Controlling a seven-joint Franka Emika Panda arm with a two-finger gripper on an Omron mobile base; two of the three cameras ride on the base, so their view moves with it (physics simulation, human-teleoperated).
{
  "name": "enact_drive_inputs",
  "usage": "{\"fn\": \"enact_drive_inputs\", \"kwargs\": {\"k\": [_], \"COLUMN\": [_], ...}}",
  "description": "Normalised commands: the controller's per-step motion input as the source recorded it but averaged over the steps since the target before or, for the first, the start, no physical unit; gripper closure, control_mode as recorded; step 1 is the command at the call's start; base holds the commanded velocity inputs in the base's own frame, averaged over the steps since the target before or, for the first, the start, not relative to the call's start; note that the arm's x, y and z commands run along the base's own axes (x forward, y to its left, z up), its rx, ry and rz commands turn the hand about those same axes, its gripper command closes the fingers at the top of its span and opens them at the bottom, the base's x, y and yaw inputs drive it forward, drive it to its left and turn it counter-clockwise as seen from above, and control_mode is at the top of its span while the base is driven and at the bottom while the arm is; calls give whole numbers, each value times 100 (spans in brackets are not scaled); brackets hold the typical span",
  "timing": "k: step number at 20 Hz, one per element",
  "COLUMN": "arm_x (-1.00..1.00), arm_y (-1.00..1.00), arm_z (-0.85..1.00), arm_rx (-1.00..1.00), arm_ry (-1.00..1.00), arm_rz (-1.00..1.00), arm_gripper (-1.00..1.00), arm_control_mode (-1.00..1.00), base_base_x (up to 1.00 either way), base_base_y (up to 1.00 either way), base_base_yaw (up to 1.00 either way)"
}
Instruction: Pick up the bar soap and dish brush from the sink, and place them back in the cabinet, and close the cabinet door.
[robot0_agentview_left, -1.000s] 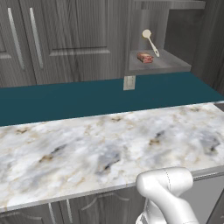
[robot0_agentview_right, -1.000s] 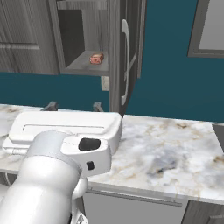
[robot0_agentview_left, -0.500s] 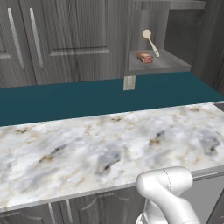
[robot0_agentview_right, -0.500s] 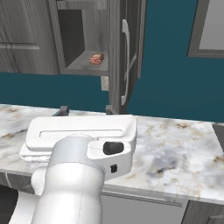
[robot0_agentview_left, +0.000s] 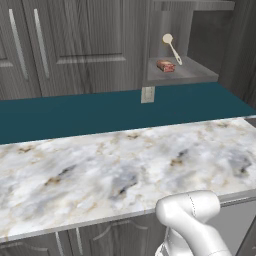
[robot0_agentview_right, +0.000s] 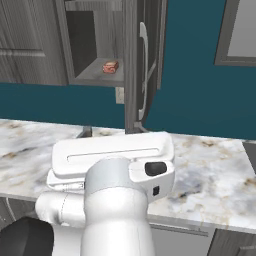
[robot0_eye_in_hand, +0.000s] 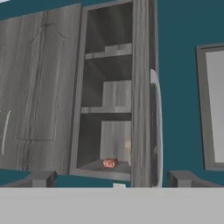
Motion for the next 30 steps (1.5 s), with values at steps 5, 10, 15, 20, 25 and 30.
{"fn": "enact_drive_inputs", "kwargs": {"k": [5,10,15,20,25,30], "arm_x": [22,27,25,25,27,25], "arm_y": [-8,-14,-16,-15,-15,-18], "arm_z": [-13,-5,-3,-7,-8,-8], "arm_rx": [0,0,0,0,0,0], "arm_ry": [0,0,0,0,0,0], "arm_rz": [6,5,5,5,5,5], "arm_gripper": [-100,-100,-100,-100,-100,-100], "arm_control_mode": [-100,-100,-100,-100,-100,-100], "base_base_x": [0,0,0,0,0,0], "base_base_y": [0,0,0,0,0,0], "base_base_yaw": [0,0,0,0,0,0]}}
